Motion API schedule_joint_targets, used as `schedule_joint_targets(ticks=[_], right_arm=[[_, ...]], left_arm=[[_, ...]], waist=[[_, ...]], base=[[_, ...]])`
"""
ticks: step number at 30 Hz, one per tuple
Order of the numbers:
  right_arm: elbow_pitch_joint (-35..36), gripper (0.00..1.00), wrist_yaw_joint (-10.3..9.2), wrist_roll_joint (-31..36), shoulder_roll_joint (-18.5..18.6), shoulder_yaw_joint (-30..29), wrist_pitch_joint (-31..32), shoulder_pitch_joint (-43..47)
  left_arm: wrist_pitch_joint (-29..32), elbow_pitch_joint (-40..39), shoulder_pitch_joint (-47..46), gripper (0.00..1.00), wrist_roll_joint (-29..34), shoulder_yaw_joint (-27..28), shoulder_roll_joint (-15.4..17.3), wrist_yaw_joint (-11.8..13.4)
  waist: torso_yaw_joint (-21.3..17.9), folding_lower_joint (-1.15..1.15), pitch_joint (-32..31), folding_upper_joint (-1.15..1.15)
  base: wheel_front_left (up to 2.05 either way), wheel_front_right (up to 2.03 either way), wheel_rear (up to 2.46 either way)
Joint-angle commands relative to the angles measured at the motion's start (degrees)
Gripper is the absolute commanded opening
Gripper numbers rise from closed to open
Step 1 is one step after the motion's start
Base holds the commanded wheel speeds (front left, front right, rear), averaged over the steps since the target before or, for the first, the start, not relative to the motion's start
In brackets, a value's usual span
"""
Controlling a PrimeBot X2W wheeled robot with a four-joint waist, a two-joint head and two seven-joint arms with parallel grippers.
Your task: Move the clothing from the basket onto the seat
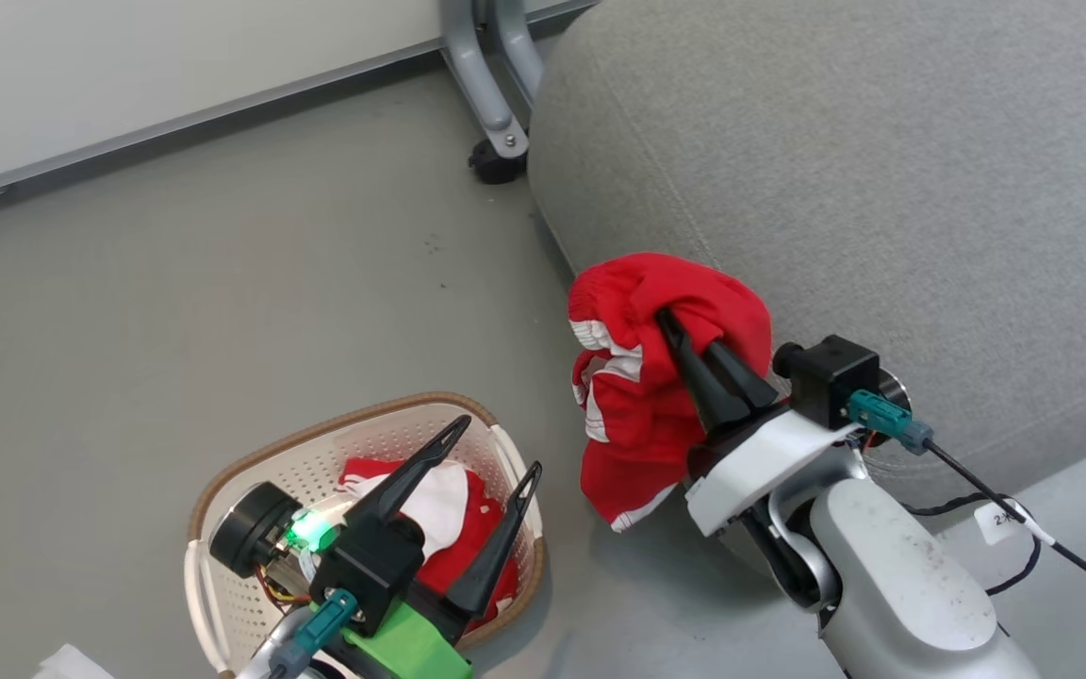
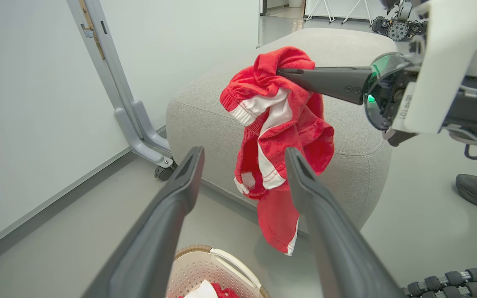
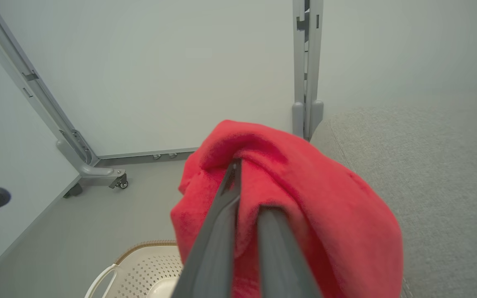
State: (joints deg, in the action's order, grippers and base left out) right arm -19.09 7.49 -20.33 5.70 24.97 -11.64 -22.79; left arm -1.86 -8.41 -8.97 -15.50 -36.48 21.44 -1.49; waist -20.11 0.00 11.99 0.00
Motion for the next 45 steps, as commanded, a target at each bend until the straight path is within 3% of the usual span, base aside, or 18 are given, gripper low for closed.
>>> schedule_joint_targets(ticks=[1,8,17,24,31,32,33,34,39,45], right_arm=[[-0.01,0.00,0.00,0.46,-0.15,-1.24,-0.55,0.22],[-1.20,0.00,0.00,0.33,1.27,-9.74,-1.87,-3.39],[-4.18,0.00,0.00,0.42,7.34,-24.39,-3.05,-16.13],[-8.98,0.00,0.00,0.51,12.71,-28.37,-3.24,-26.01],[-15.22,0.00,0.00,1.60,14.94,-29.71,-3.56,-28.76],[-16.59,0.30,0.00,1.51,14.88,-30.10,-3.55,-28.46],[-17.84,0.91,0.00,1.58,14.79,-30.53,-3.51,-28.05],[-19.19,1.00,0.00,1.79,14.59,-30.97,-3.55,-27.38],[-20.69,1.00,0.00,2.65,12.88,-34.27,-3.56,-22.96],[-13.92,1.00,0.00,5.18,9.38,-36.86,-3.57,-13.81]], left_arm=[[0.20,-0.28,-1.15,1.00,0.31,0.02,0.64,-0.16],[1.24,-1.77,-2.95,1.00,0.66,-0.52,0.89,-0.68],[1.26,-3.21,-8.14,1.00,1.94,-1.05,0.51,-2.06],[0.28,-3.14,-11.90,1.00,2.80,-1.24,0.54,-2.90],[-0.37,-2.71,-14.17,1.00,3.34,-1.15,0.64,-3.06],[-0.50,-2.53,-14.35,1.00,3.31,-1.22,0.62,-3.12],[-0.53,-2.33,-14.50,1.00,3.28,-1.31,0.61,-3.17],[-0.66,-2.07,-14.70,1.00,3.26,-1.44,0.54,-3.24],[-1.47,-1.12,-15.29,1.00,2.74,-1.66,0.14,-3.32],[-3.66,0.89,-14.21,1.00,2.00,-1.02,-0.68,-1.89]], waist=[[-4.98,0.00,2.99,0.00],[-5.40,0.00,5.95,0.00],[0.05,0.00,12.05,0.00],[3.70,0.00,17.12,0.00],[4.77,0.00,20.86,0.00],[4.80,0.00,21.10,0.00],[4.80,0.00,21.25,0.00],[4.82,0.00,21.36,0.00],[4.91,0.00,20.85,0.00],[5.40,0.00,17.49,0.00]], base=[[0.00,0.00,0.00],[0.00,0.00,0.00],[0.00,0.00,0.00],[0.00,0.00,0.00],[0.00,0.00,0.00],[0.00,0.00,0.00],[0.00,0.00,0.00],[0.00,0.00,0.00],[0.00,0.00,0.00],[0.00,0.00,0.00]])
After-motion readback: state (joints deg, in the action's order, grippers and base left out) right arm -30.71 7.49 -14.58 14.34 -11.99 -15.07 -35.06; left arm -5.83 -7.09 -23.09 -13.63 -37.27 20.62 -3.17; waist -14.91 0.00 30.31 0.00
